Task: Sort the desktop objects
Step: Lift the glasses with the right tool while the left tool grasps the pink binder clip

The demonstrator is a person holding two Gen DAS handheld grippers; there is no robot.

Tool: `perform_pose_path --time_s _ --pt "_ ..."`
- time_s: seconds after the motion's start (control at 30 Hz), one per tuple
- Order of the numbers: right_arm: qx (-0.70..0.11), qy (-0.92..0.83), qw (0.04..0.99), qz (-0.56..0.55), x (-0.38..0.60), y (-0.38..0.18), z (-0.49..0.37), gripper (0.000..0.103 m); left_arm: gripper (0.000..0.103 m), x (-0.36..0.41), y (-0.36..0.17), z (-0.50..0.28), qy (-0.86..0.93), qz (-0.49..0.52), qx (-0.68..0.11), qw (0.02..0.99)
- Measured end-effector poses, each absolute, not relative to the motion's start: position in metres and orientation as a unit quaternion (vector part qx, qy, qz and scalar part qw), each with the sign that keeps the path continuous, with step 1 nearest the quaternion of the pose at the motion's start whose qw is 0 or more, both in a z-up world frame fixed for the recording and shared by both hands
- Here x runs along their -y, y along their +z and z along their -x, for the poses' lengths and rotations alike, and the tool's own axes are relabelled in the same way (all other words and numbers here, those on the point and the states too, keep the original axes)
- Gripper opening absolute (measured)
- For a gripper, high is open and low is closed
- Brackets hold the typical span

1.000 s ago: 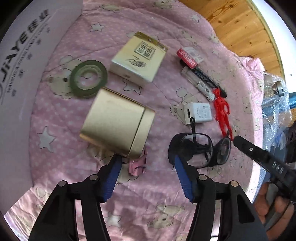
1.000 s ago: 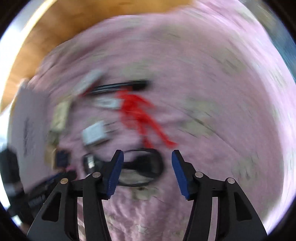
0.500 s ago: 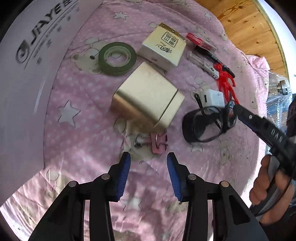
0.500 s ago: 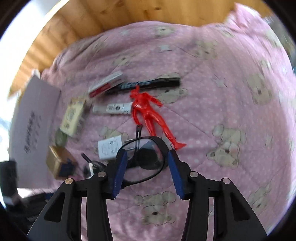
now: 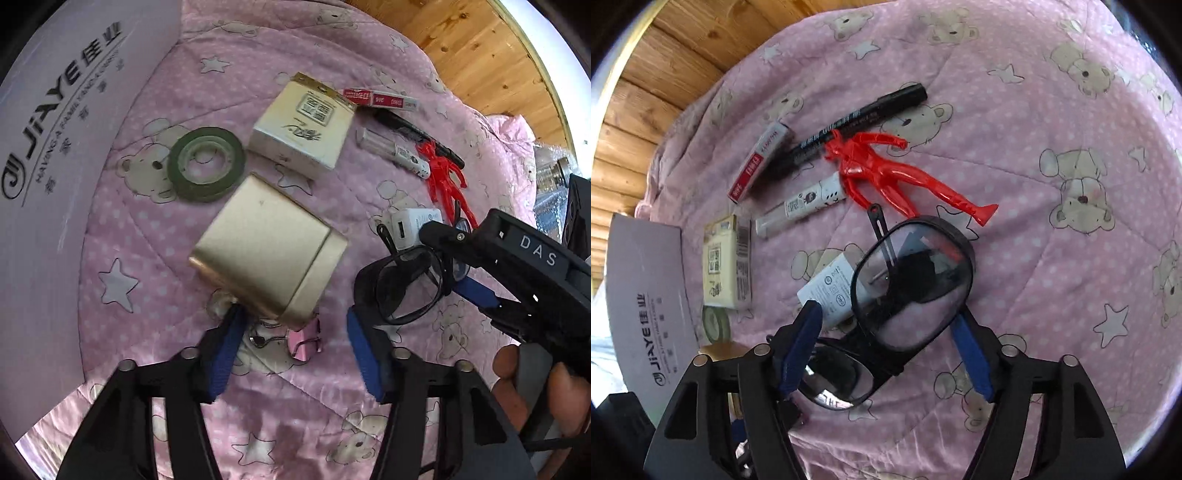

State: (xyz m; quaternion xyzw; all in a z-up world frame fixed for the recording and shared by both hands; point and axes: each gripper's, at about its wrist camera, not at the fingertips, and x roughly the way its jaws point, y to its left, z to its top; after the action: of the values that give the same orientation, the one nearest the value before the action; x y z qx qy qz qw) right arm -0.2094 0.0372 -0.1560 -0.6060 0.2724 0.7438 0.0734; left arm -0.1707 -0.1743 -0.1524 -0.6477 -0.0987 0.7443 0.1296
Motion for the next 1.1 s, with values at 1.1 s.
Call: perform_pose_path --time_s 1.1 --pt "-0.295 0.754 0.014 0.586 -0.071 -0.127 0.152 0.030 0.011 0.177 -0.128 0.162 0.754 0.629 0.117 0.152"
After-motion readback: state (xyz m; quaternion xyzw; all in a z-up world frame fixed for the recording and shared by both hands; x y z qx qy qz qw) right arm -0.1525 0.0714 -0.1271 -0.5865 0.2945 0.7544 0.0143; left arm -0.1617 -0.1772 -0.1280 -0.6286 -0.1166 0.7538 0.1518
